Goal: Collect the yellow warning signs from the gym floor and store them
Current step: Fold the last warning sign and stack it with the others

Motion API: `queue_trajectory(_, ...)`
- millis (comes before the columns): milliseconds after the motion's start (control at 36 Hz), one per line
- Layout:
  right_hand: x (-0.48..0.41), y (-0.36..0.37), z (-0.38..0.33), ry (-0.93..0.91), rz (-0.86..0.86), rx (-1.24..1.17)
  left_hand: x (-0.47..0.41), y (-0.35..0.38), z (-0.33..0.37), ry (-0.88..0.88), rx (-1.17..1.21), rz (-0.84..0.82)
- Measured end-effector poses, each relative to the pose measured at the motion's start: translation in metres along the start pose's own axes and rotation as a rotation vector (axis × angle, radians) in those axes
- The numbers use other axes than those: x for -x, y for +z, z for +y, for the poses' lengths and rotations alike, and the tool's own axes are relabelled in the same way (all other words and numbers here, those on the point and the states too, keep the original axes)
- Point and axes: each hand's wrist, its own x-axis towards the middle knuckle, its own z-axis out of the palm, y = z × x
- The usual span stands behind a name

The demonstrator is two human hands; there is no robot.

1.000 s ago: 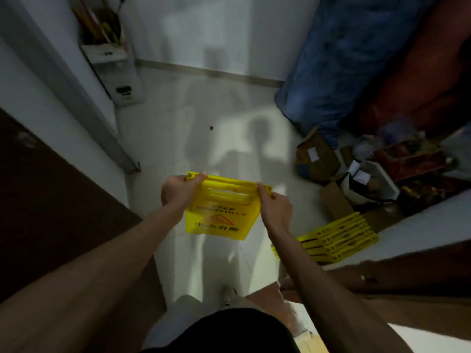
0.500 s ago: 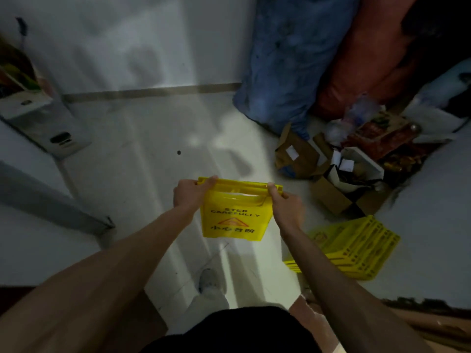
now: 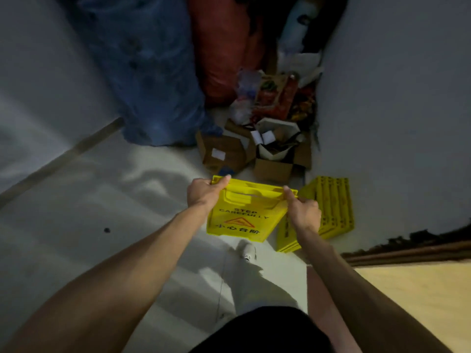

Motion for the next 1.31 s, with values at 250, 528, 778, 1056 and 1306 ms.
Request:
queue_trajectory(250,-0.072,-0.017,-0.021,0.195,0.062,-0.17,-0.065,0.049,0.088,0.078,-0.151,-0.139)
queue_trajectory(528,-0.109,-0.003,-0.033,0.213,0.114,-0.256,-0.119,0.074,0.141,0.213,-0.33,-0.254)
queue_trajectory(778,-0.099,0.016,-0.025,0.403,0.251,-0.446,-0.155,0.103,0.159,0.369,-0.578,-0.423)
queue_trajectory(1056,-0.082,0.06,-0.033,0.621,0.523,-0.601,-0.189,0.138,0.171,0.493,-0.657,-0.764)
queue_trajectory(1306,-0.088,0.109,-0.018,0.808,0.672,-0.649,-0.212,0.182,0.17,0.664,-0.825,-0.951)
